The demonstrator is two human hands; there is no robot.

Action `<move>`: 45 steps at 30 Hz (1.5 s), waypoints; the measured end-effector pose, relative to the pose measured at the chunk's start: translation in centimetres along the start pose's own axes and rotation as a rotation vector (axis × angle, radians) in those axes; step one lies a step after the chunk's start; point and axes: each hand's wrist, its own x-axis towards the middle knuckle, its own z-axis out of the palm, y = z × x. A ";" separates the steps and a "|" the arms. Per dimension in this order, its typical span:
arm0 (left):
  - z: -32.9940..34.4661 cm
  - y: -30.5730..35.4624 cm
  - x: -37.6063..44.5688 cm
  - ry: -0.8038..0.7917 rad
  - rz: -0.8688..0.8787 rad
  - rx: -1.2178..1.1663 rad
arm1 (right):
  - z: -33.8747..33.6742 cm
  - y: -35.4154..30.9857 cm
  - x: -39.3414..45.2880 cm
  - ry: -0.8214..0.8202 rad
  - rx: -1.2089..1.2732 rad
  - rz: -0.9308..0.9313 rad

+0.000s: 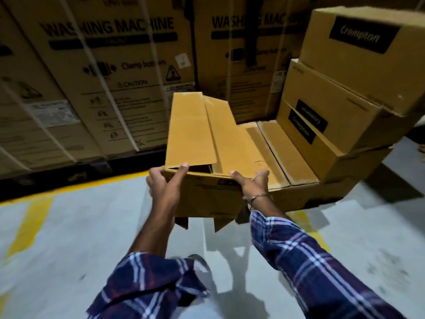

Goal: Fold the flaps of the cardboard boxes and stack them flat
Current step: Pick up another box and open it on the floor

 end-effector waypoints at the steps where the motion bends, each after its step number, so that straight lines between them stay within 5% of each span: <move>1: -2.1 -0.6 0.0 0.032 -0.008 -0.011 | 1.8 -0.8 -1.2 -0.023 -0.059 -0.028; 5: -12.3 -3.9 -0.7 0.192 -0.032 -0.071 | 11.1 -3.4 -4.8 -0.150 -0.265 -0.177; 10: -23.7 -9.0 -2.7 0.184 -0.119 -0.129 | 21.3 -6.3 -10.2 -0.446 -0.535 -0.150; 15: -30.4 -15.0 -5.1 0.261 -0.306 -0.180 | 28.3 -0.1 -15.5 -0.552 -0.708 -0.055; 23: -32.0 -23.0 -6.4 0.420 -0.549 -0.247 | 29.8 10.9 -17.6 -0.495 -0.710 0.009; 30: -31.1 -26.8 -6.6 0.259 -0.577 0.010 | 27.3 19.6 -16.8 -0.564 -0.783 0.297; 38: -31.1 -30.2 -7.2 0.112 -0.608 0.342 | 28.9 23.5 -17.0 -0.726 -0.965 0.124; 45: -32.2 -38.4 -6.5 0.237 -0.708 0.516 | 30.8 24.3 -15.7 -0.757 -1.021 -0.020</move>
